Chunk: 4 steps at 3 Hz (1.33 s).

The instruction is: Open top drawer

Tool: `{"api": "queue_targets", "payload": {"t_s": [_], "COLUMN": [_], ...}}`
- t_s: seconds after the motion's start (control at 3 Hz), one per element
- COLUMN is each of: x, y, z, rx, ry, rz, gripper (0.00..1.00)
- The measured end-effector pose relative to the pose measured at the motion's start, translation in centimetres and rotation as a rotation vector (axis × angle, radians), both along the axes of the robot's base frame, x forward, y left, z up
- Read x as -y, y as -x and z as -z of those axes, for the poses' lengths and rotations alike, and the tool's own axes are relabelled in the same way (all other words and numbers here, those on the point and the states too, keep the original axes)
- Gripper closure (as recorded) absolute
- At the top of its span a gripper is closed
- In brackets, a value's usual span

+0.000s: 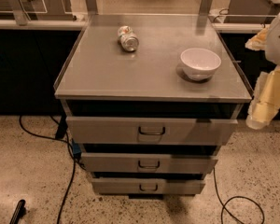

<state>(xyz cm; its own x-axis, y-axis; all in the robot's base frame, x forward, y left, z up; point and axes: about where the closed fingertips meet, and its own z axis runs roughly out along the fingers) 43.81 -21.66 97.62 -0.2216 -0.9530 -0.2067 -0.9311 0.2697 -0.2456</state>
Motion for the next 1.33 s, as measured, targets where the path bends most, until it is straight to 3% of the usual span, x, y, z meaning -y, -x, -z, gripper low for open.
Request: {"api": "queue_targets", "payload": {"t_s": [0.33, 0.67, 1.0, 1.33], "x": [-0.1, -0.8, -0.2, -0.5], "y": [0.0, 2.0, 3.8, 1.8], "z": [-0.2, 1.5, 8.3, 14.6], "rx": [0.018, 0.032, -0.019, -0.046], "ry": [-0.002, -0.094, -0.277, -0.431], "rz": [0.007, 0.073, 0.232, 0.343], "gripper": [0.00, 0.00, 0.00, 0.00]}}
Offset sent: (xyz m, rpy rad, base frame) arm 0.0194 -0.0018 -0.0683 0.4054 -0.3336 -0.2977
